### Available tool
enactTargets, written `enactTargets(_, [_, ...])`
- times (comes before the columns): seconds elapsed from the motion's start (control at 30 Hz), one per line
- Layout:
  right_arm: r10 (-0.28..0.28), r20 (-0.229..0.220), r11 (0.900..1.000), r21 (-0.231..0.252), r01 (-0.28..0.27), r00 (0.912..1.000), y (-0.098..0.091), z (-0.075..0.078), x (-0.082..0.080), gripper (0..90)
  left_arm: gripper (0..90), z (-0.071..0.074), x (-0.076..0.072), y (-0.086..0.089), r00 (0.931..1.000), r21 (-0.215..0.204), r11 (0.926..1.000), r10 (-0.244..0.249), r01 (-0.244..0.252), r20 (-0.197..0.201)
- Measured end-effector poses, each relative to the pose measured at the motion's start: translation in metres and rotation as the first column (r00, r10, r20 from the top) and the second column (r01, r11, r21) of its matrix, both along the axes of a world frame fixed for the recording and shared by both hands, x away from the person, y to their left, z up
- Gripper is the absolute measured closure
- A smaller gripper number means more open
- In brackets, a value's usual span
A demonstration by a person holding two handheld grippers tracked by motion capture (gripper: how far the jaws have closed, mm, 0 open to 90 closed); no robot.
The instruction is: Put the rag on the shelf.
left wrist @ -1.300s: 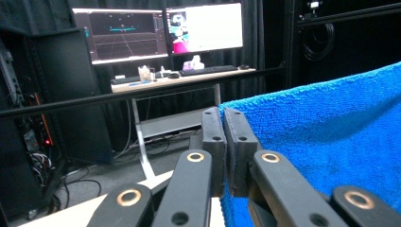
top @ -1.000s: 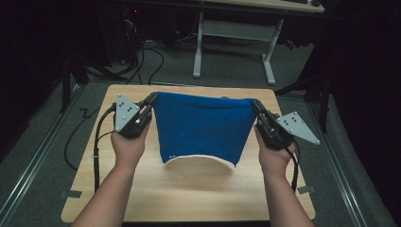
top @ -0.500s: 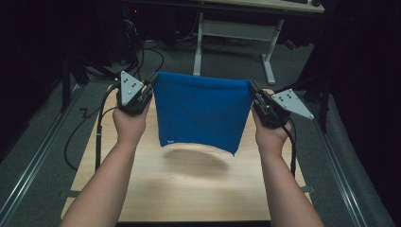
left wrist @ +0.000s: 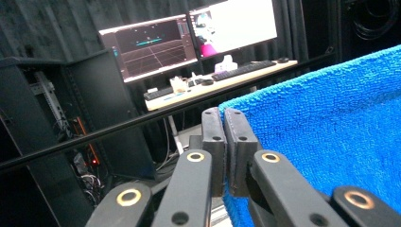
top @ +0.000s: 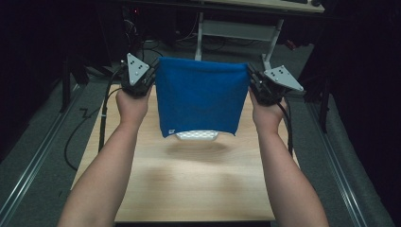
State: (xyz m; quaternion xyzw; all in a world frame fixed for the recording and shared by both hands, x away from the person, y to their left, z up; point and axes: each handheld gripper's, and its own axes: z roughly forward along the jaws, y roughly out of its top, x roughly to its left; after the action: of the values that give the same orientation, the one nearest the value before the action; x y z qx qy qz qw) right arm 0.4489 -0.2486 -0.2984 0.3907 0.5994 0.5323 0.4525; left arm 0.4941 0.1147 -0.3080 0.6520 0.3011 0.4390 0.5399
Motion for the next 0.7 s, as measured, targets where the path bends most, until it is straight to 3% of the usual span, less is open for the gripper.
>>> enactTargets(0.27, [0.019,-0.036,0.9997,-0.017,-0.02,0.9992,0.008,-0.005,0.032,88.1,88.3,-0.002,0.025,0.006,0.9989,0.063,0.9974,0.038,-0.037,-0.026])
enactTargets(0.4, [0.018,-0.048,0.9994,-0.028,-0.02,0.9987,0.009,-0.01,0.04,88.2,88.3,-0.008,0.032,0.007,0.9981,0.063,0.9974,0.037,-0.034,-0.049])
enactTargets(0.47, [0.018,-0.077,0.9995,-0.026,-0.02,0.9969,0.009,-0.019,0.049,88.2,88.3,-0.016,0.036,0.007,0.9969,0.065,0.9973,0.037,-0.033,-0.07])
enactTargets(0.63, [0.011,-0.138,0.9989,-0.043,-0.017,0.9904,0.007,-0.043,0.061,88.1,88.3,-0.054,0.047,0.005,0.9867,0.086,0.9961,0.033,-0.019,-0.159])
enactTargets(0.67, [0.011,-0.138,0.9989,-0.043,-0.017,0.9904,0.007,-0.043,0.061,88.1,88.4,-0.054,0.047,0.005,0.9867,0.086,0.9961,0.033,-0.019,-0.159])
enactTargets(0.7, [0.014,-0.161,0.998,-0.058,-0.023,0.9869,0.007,-0.053,0.065,88.2,88.4,-0.069,0.049,0.005,0.9807,0.086,0.9962,0.029,-0.012,-0.193])
